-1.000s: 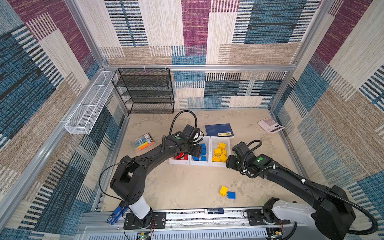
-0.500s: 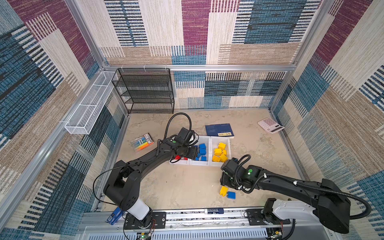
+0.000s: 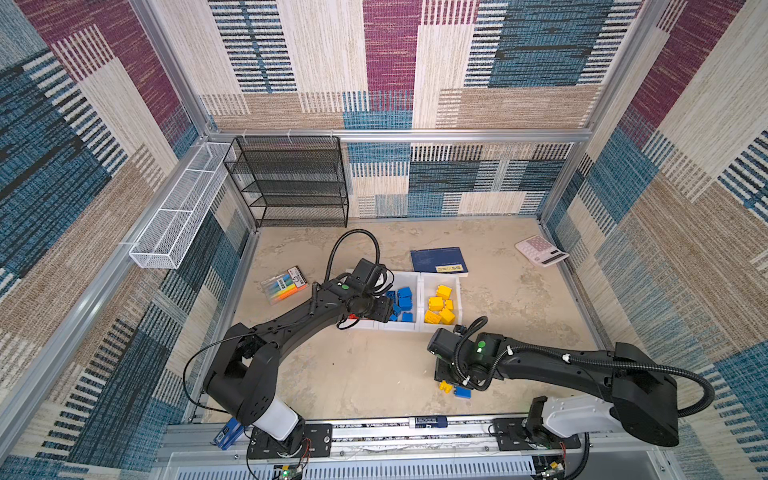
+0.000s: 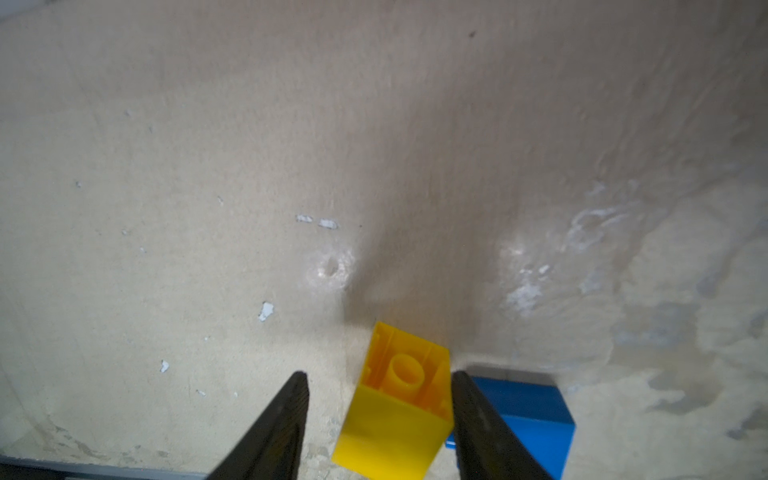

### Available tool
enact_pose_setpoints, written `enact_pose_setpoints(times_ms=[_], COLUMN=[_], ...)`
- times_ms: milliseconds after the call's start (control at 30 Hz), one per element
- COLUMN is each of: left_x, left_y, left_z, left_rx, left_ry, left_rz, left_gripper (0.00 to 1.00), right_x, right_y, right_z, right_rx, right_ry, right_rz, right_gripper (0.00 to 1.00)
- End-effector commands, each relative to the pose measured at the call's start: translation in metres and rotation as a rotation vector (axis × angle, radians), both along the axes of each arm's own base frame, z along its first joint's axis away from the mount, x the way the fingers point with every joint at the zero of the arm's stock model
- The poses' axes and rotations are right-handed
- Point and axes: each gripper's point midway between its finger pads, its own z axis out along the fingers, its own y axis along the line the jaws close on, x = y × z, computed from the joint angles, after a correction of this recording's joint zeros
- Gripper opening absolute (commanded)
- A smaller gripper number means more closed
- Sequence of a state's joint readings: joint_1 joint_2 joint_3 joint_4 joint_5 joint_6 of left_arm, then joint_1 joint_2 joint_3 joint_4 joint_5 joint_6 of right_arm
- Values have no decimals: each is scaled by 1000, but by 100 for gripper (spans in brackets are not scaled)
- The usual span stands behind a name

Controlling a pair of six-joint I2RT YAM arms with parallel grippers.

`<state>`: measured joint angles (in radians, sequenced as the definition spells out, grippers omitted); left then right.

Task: Sort the legos into containers by color
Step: 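Close the right gripper on the yellow brick and lift it, then carry the yellow brick over the yellow bin and release it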

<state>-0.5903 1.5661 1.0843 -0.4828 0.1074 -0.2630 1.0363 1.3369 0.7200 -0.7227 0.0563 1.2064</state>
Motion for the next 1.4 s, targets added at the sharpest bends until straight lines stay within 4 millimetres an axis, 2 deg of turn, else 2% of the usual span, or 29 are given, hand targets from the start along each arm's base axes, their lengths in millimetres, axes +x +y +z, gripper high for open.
enact_pose_setpoints(times_ms=[0, 300, 500, 567, 667, 833, 1000, 1067, 1167, 1233, 1267, 1300, 1333, 1367], left_x=[2, -3, -6, -7, -9, -14, -19, -20, -20, -20, -20, -20, -20, -20], left_y=[0, 7, 11, 12, 13, 17, 19, 20, 22, 21, 21, 21, 21, 21], left_z=[4, 3, 3, 4, 6, 9, 10, 10, 10, 10, 10, 10, 9, 9], left_rx=[-24, -12, -11, -12, -17, -25, -34, -34, -29, -34, -36, -35, -33, -34], left_ry=[-6, -9, -13, -11, -17, -17, -10, -14, -15, -14, -15, -14, -11, -10], left_rz=[21, 30, 39, 41, 41, 49, 58, 60, 65, 67, 68, 69, 69, 71], left_gripper=[65, 65, 65, 65, 65, 65, 65, 65, 65, 65, 65, 65, 65, 65], right_x=[2, 5, 18, 32, 63, 127, 185, 200, 211, 214, 215, 215, 215, 215], right_y=[1, 11, 23, 28, 36, 28, 13, 11, 12, 12, 12, 13, 13, 12], right_z=[0, -5, 10, 25, 54, 94, 108, 107, 103, 99, 99, 99, 100, 101], right_rx=[-5, -17, -5, -10, 7, 14, -27, -27, -30, -30, -28, -27, -26, -27], right_ry=[-5, -10, -72, -129, -224, -368, -444, -442, -439, -430, -428, -425, -423, -424], right_rz=[-18, 1, 46, 73, 96, 89, 84, 91, 102, 102, 102, 102, 103, 99], right_gripper=[52, 36, 30, 30, 30, 29, 29, 29, 30, 34, 42, 60, 72, 76])
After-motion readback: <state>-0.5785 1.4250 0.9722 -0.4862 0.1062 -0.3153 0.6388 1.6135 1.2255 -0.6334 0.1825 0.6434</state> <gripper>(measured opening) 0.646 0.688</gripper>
